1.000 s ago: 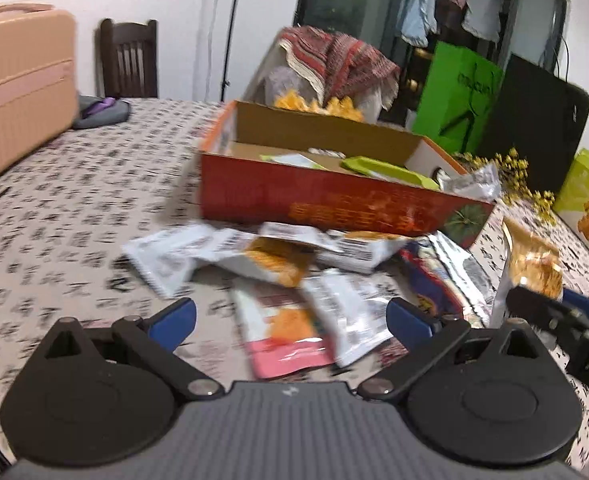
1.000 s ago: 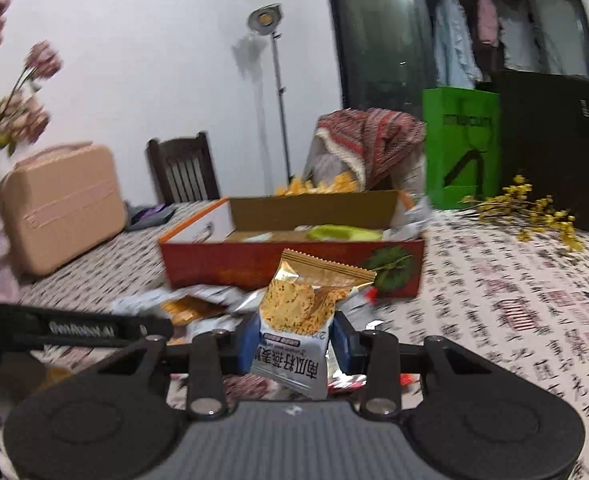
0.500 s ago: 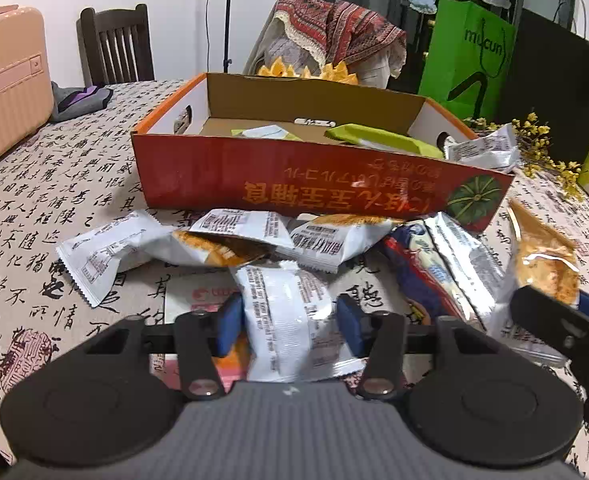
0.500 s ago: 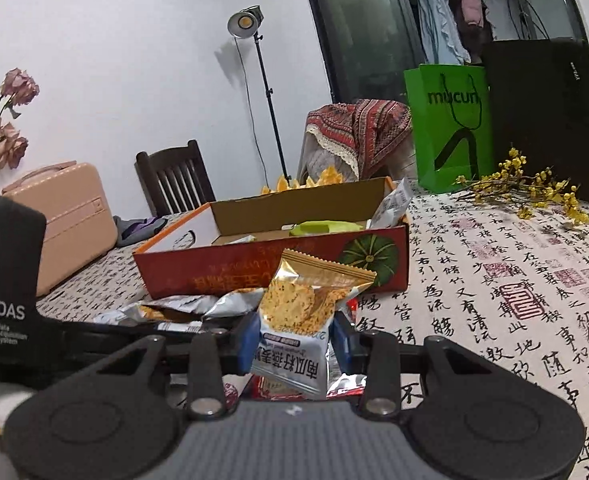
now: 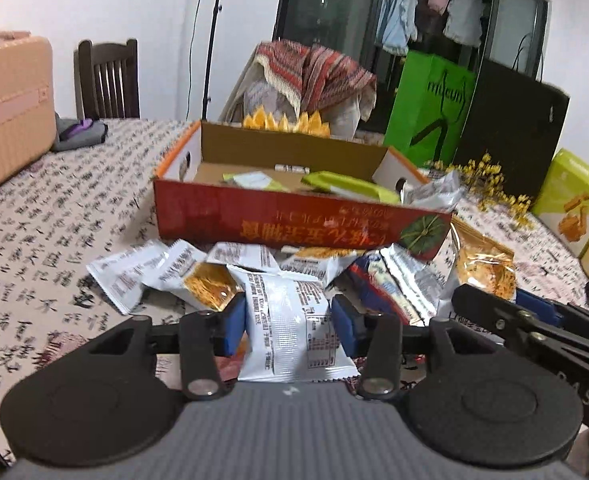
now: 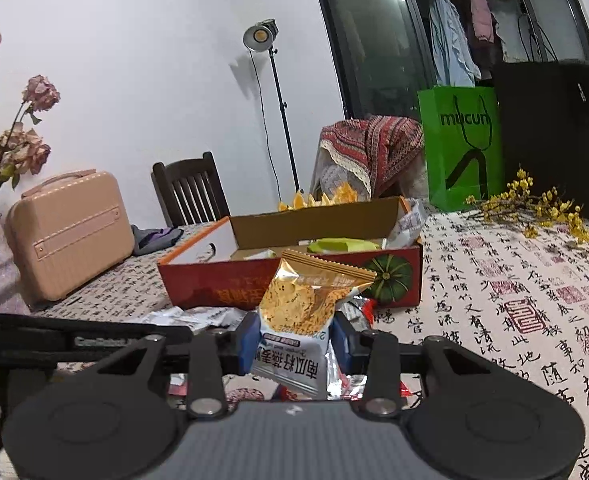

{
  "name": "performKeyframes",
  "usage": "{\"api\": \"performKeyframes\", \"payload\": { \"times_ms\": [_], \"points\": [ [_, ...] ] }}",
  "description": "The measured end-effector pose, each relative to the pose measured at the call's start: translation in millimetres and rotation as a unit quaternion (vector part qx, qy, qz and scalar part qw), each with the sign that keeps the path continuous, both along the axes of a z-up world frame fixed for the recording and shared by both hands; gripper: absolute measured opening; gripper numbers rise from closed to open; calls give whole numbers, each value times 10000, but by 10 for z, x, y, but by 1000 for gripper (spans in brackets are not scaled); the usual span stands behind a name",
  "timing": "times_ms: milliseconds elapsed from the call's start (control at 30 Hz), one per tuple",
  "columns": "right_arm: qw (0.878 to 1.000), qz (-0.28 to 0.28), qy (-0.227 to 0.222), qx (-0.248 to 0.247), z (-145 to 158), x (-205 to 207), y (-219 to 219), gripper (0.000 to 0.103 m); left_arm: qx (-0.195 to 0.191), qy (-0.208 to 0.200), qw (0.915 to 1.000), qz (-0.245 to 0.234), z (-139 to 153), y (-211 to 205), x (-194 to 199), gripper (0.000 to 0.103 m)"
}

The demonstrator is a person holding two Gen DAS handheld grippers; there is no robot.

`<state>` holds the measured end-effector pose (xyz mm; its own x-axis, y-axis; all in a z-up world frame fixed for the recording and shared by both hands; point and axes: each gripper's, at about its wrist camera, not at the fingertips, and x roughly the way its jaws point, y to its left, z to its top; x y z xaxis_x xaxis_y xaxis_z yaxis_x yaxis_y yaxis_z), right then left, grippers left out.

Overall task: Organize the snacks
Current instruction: 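Grasp a white cracker packet with the left gripper while the right carries its bag toward the box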

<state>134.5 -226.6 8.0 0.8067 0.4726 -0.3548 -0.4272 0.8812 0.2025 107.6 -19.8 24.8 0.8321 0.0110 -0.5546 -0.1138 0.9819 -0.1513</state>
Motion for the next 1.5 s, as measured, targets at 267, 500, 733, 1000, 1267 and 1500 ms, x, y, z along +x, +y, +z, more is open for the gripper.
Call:
{"api": "performKeyframes", "payload": {
  "times_ms": [267,500,733,1000,1267,1500],
  "points": [
    [9996,11,-252,147,201,-129,30,38,-14,-435,9991,2,331,57,-186,47],
    [9990,16,-350,278,370,-36,95,38,57,-710,9974,69,605,101,-207,47],
    [9987,-104,-388,315,544,195,94,38,-48,-905,9959,-11,768,164,20,47],
    [9989,-186,-382,209,618,602,169,38,-145,-982,9950,-55,765,260,405,47],
    [9996,-222,-166,53,576,1097,351,38,-188,-853,9962,-52,692,419,817,47],
    [9997,-217,-24,-103,553,1505,513,38,-255,-729,9970,6,586,550,1178,47]
  ]
}}
